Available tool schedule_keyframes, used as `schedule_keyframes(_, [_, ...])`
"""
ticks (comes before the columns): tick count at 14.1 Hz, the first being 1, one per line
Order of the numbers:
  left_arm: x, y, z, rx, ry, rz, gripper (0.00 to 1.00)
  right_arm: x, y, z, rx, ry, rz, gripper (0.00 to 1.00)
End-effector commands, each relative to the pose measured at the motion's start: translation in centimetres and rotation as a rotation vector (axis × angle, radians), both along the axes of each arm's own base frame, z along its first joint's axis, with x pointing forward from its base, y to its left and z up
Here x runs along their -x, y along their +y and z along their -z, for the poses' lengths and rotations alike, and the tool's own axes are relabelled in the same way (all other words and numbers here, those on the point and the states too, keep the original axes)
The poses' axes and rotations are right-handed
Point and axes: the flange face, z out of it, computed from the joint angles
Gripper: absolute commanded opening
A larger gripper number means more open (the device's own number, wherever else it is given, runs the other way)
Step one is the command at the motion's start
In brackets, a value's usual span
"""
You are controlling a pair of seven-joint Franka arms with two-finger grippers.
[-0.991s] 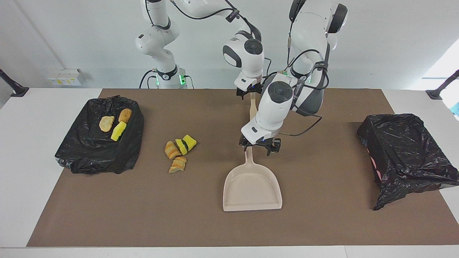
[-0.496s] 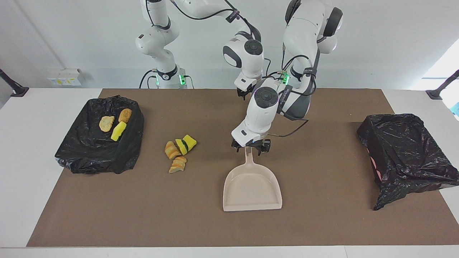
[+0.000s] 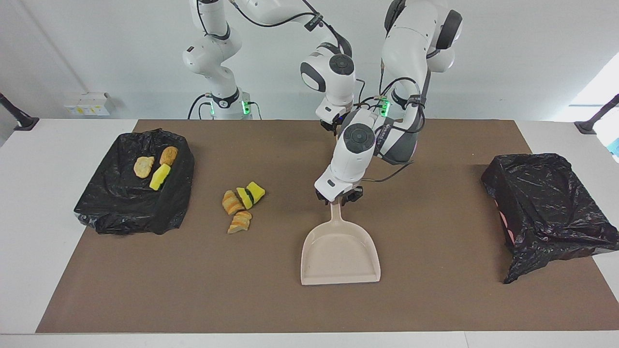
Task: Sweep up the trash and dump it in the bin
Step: 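Lift the dustpan with the left gripper while the right gripper sweeps crumbs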
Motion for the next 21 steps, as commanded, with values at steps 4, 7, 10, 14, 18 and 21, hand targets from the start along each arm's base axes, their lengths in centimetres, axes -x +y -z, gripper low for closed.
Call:
schedule_keyframes(4, [-1.2, 1.8, -1.9, -0.015, -0.014, -0.021, 0.0, -0.2, -2.7, -4.2, 0.079, 0.054, 0.014, 0.0])
schedule_keyframes(7, [-3.3, 4.2, -3.7, -0.025, -0.045, 0.029, 0.0, -1.0, -6.7, -8.6, 0.115, 0.08, 0.039, 0.0])
schedule_keyframes(10, [-5.5, 9.0, -4.7, -0.013, -0.058, 0.144, 0.0, -2.8, -12.7, -12.4, 0.178, 0.099, 0.037, 0.0])
schedule_keyframes(14, [-6.7, 14.8, -8.5, 0.014, -0.097, 0.349, 0.0, -7.6, -22.7, -14.7, 0.325, 0.051, 0.042, 0.0])
schedule_keyframes(18, [-6.3, 17.9, -10.5, 0.033, -0.098, 0.674, 0.0, -13.5, -33.0, -12.8, 0.341, 0.038, -0.032, 0.0])
schedule_keyframes(21, [-5.6, 18.5, -11.1, 0.036, -0.066, 0.856, 0.0, -16.5, -38.9, -9.8, 0.367, 0.016, -0.084, 0.0])
